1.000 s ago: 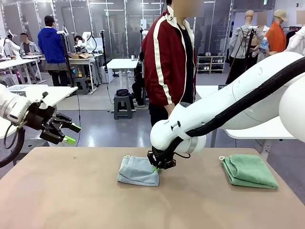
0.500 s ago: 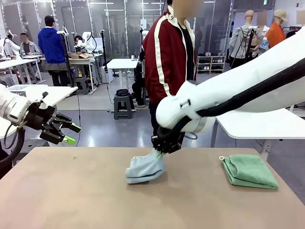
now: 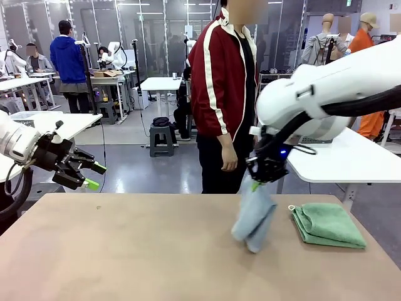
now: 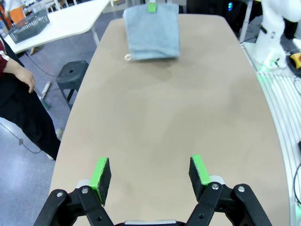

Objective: Fold the towels and place them in the basket.
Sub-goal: Stack the folded Towel with hook on the right side of the table.

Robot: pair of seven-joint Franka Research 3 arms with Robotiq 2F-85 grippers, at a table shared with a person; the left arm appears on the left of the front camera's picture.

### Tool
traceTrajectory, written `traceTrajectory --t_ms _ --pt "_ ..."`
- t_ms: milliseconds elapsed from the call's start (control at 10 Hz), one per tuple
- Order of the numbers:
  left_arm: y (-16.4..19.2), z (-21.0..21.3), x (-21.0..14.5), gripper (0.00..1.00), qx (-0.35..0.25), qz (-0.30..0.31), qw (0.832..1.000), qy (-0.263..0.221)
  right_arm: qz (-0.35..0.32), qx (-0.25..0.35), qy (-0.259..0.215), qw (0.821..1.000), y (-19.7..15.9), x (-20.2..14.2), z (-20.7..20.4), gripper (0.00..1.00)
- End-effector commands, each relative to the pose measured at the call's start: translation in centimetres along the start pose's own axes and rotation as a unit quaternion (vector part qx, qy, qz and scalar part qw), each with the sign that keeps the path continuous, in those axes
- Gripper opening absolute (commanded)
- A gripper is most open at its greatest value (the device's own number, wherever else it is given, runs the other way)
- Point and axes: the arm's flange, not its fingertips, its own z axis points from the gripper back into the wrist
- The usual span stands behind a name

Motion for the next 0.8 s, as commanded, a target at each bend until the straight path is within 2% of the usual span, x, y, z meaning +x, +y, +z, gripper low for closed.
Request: traceTrajectory --t_ms 0,400,700 --pt "0.0 0.0 0.0 0.85 0.002 0.001 1.000 -0.002 -0.005 -0.024 -0.006 1.000 -3.2 -1.8 2.9 0.05" --pt "0.0 0.0 0.0 0.85 0.002 0.001 1.000 -0.002 0.008 -0.041 -0.006 0.999 -9.8 -2.8 6.9 0.05" --pt "0.0 0.0 0.0 0.85 0.002 0.001 1.000 -0.002 0.015 -0.046 -0.013 0.999 -13.3 -2.1 7.4 0.05"
